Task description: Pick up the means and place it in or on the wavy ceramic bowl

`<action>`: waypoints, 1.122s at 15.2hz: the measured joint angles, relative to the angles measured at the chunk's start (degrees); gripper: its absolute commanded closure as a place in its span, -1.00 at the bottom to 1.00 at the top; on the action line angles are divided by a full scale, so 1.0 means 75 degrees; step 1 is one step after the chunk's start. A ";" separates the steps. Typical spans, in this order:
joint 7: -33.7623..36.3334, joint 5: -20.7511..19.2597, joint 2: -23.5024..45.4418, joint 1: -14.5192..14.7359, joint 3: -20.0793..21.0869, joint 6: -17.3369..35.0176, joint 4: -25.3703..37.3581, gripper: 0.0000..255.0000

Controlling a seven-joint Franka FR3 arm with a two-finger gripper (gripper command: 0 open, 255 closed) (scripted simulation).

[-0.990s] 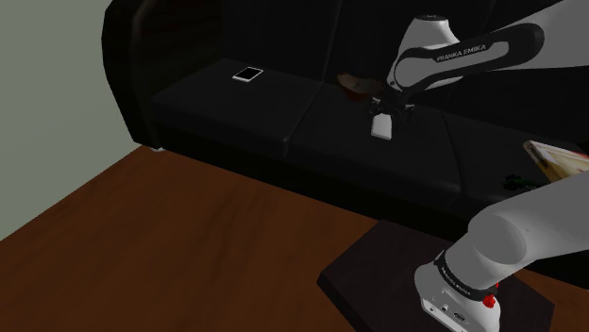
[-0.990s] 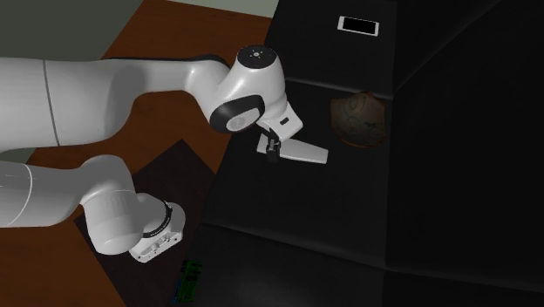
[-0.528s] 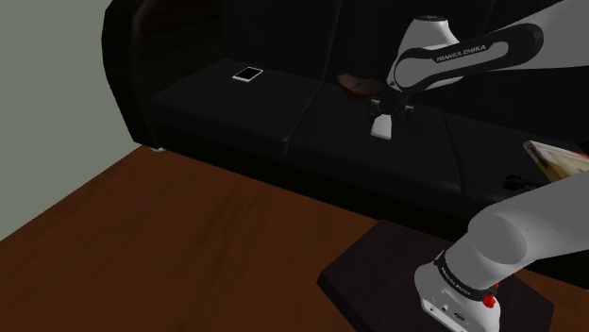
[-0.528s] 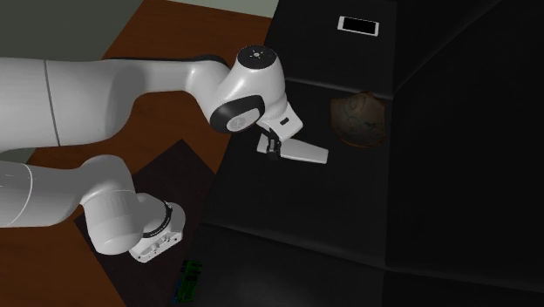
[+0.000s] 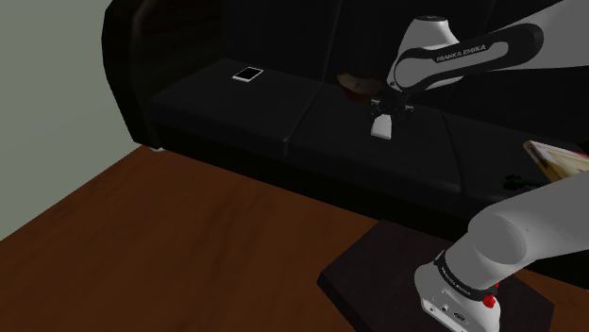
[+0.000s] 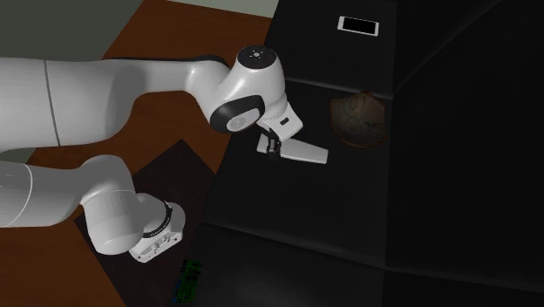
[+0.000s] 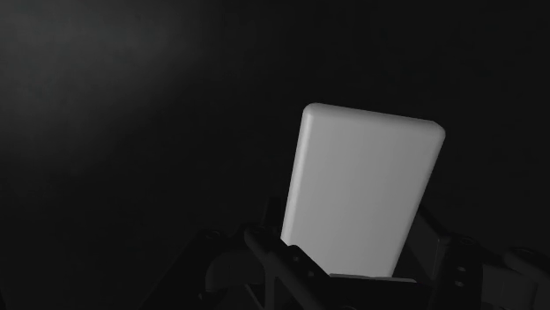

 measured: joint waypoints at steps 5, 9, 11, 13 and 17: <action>-0.0060 0.0041 -0.0182 0.0013 -0.0001 -0.0458 0.0279 1.00; -0.0107 0.0075 -0.0326 0.0025 0.0002 -0.0885 0.0564 1.00; -0.0133 0.0089 -0.0347 0.0028 0.0001 -0.1086 0.0744 1.00; -0.0166 0.0103 -0.0408 0.0030 -0.0003 -0.1317 0.0917 1.00; -0.0190 0.0130 -0.0515 0.0045 0.0015 -0.1731 0.1224 1.00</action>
